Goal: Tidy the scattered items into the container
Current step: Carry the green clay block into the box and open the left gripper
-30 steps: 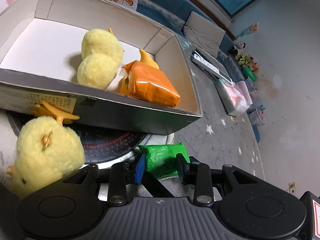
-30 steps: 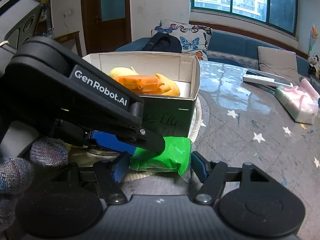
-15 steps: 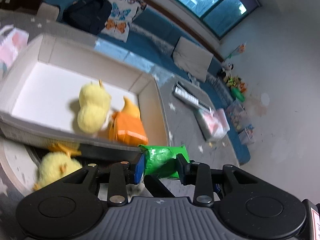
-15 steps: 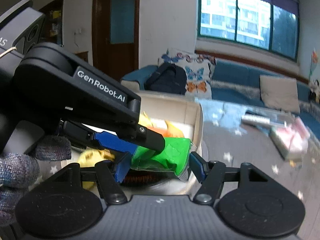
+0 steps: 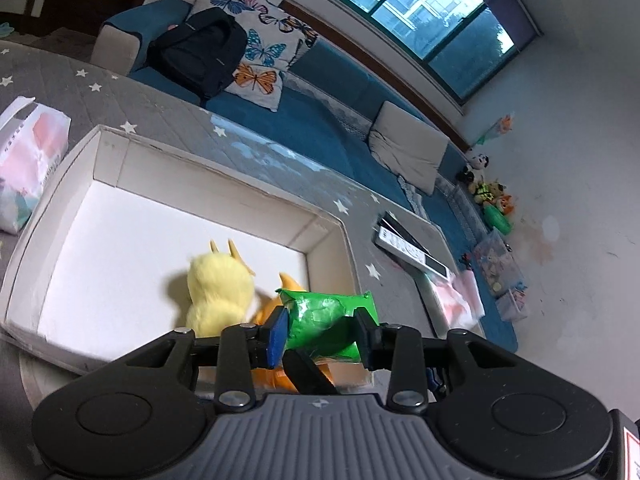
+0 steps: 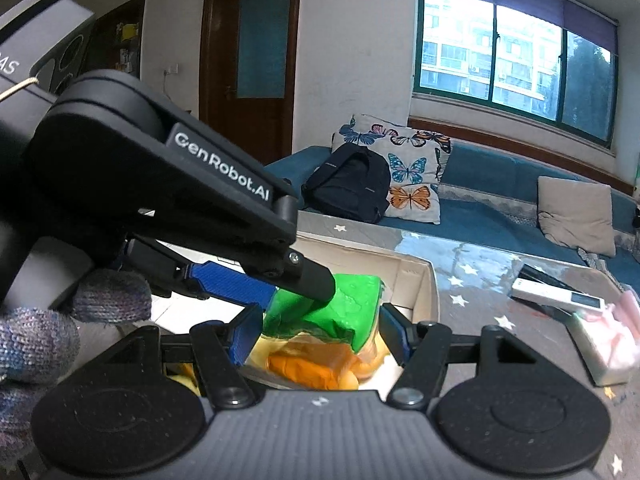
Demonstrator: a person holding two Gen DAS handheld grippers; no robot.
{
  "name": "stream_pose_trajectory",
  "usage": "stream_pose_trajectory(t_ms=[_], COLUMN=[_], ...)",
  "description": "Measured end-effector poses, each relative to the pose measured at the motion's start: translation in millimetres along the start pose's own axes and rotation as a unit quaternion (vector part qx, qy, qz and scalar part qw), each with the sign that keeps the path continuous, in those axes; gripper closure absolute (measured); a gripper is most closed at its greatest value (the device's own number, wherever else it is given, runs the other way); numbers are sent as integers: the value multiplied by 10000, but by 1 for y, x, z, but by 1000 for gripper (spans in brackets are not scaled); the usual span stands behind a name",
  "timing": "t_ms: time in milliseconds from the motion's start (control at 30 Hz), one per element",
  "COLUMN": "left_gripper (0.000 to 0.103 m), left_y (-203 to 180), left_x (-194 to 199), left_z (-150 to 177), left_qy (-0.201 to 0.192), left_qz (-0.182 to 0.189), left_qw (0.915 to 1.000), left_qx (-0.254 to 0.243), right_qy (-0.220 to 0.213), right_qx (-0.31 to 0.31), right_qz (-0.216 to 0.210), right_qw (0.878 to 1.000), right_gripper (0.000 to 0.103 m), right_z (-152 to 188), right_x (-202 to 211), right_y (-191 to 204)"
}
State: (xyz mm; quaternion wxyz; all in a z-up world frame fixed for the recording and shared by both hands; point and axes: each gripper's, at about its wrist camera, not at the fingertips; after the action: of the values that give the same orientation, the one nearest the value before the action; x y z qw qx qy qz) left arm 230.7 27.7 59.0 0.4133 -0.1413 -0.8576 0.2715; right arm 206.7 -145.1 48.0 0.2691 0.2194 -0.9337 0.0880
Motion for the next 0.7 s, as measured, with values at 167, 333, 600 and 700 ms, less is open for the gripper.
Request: stream_pose_trajectory(t_ms=[167,333,600,700], left_gripper=[65,65,65,65], left_y=[5,12,20,23], left_x=[-18,-32,-39,-37], left_z=[-11,-15,-16,-17], left_qy=[69,150,170,149], left_qz=[-103,-81,-44,-40], left_qw=[9999,9998,9995,9994], left_qx=[21,144,271,315], right_qy=[120,223,289,260], right_qx=[-90,-96,-165,-173], right_qz=[-10,26,12,2], right_qw=[9999,9997,9994,9995], right_gripper=[38,38,38,38], right_z=[-5,-5,0,1], right_x=[-20,-34,-45,-45], right_y=[-4,-9,-16,-16])
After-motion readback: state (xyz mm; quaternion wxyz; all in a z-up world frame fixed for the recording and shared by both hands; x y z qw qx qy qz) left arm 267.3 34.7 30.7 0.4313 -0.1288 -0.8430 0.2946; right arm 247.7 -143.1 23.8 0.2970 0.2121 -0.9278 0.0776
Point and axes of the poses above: each gripper's, at about its wrist camera, not at the fingertips, and x roughly against the way its jaws point, y to its left, z to its underside, and after that the axes turned 3 degrees about y, right-handed
